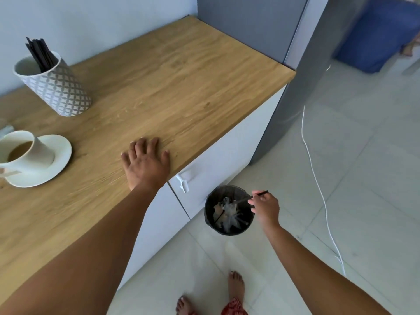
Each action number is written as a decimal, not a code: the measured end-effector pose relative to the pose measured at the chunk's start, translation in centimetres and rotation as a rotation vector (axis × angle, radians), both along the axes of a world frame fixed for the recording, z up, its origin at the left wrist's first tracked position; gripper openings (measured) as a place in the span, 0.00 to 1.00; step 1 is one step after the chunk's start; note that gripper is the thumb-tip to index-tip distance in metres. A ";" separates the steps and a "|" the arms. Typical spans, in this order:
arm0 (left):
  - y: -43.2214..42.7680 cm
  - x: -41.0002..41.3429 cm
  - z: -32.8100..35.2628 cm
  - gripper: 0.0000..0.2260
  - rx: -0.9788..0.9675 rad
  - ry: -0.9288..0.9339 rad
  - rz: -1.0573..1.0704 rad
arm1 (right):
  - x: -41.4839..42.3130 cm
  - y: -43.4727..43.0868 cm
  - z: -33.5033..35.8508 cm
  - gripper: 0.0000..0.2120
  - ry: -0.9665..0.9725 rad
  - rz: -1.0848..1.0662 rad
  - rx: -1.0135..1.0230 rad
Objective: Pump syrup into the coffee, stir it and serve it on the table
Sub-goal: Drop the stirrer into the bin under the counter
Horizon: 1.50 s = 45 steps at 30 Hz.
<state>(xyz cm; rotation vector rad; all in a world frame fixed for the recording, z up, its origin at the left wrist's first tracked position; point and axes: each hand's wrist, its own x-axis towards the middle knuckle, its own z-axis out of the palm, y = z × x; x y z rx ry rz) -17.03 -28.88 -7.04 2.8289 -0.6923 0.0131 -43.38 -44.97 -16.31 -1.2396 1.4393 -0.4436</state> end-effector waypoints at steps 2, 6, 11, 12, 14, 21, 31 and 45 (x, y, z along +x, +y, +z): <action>0.1 0.0 -0.2 0.25 0.002 -0.016 0.007 | 0.4 -0.4 -1.3 0.08 0.041 0.032 0.015; 0.1 0.2 -0.5 0.25 0.005 -0.032 0.025 | 1.6 -1.0 -3.3 0.08 0.110 0.147 0.022; 0.2 0.1 -0.7 0.26 0.005 -0.040 0.029 | 1.8 -1.5 -4.9 0.13 0.188 0.250 0.026; 0.2 0.1 -0.7 0.26 0.006 -0.041 0.029 | 1.8 -1.7 -4.9 0.13 0.196 0.261 0.026; 0.1 0.1 -0.7 0.26 0.002 -0.044 0.030 | 1.7 -2.2 -4.9 0.12 0.216 0.283 0.021; 0.2 0.1 -0.8 0.25 -0.014 -0.030 0.031 | 2.6 -2.4 -2.8 0.10 0.125 0.315 0.013; 2.2 -2.1 -0.3 0.22 -0.075 0.077 -0.014 | 6.8 -0.6 7.2 0.09 -0.204 0.424 -0.095; 10.7 -2.3 1.9 0.16 -0.234 0.158 -0.059 | 20.3 7.9 13.6 0.12 -0.331 0.689 -0.149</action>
